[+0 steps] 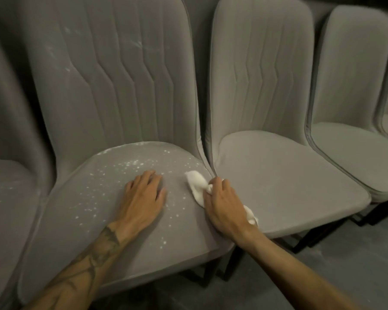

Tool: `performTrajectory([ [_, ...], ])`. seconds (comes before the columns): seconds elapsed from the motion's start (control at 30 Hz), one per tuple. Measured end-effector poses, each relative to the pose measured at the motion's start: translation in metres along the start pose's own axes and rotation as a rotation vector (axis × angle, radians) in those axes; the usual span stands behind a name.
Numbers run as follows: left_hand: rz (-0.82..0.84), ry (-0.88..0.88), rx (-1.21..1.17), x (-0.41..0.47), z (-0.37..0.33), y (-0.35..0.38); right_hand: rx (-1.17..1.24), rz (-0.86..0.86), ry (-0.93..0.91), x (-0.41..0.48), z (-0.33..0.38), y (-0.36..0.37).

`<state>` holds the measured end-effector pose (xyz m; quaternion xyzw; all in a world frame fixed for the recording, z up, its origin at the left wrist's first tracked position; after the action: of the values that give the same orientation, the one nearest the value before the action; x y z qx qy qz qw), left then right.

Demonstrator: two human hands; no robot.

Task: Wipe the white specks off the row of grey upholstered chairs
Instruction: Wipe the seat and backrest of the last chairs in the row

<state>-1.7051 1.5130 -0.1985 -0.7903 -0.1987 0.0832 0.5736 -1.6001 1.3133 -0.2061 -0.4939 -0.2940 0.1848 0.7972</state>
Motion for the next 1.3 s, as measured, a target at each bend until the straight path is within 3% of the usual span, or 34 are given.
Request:
performTrajectory([
  [0.1, 0.001, -0.056, 0.046, -0.010, 0.036, -0.016, -0.024, 0.053, 0.009, 0.011, 0.005, 0.008],
  [0.23, -0.003, -0.122, 0.080, -0.031, 0.081, -0.039, -0.158, 0.069, 0.312, 0.045, 0.002, 0.010],
  [0.3, -0.015, -0.148, 0.096, -0.036, 0.099, -0.047, -0.158, 0.052, 0.360, 0.049, 0.017, 0.016],
  [0.47, -0.048, -0.163, 0.107, -0.034, 0.126, -0.054, -0.123, 0.059, 0.102, 0.051, 0.038, 0.034],
  [0.67, -0.123, -0.198, 0.098, -0.033, 0.162, -0.059, -0.114, 0.060, 0.261, 0.112, 0.023, 0.040],
  [0.87, -0.146, -0.198, 0.131, -0.039, 0.181, -0.068, -0.069, 0.103, -0.028, 0.122, 0.042, 0.066],
  [1.07, -0.221, -0.215, 0.110, -0.039, 0.185, -0.054, -0.086, 0.036, 0.134, 0.146, 0.036, 0.069],
  [1.17, -0.258, -0.209, 0.108, -0.039, 0.187, -0.049, 0.010, 0.073, 0.035, 0.144, 0.060, 0.081],
  [1.3, -0.281, -0.187, 0.129, -0.038, 0.192, -0.046, -0.005, 0.132, -0.125, 0.139, 0.036, 0.067],
])
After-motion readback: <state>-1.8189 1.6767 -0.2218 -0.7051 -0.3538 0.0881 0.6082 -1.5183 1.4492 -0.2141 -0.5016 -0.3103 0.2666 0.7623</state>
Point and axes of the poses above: each hand's wrist, its own x-axis towards the middle knuckle, its own y-axis out of the palm, z = x × y, the point moved 1 cm from there along x, towards the middle knuckle, and after that the axes turned 1 degree about -x, right-handed, at the moved point
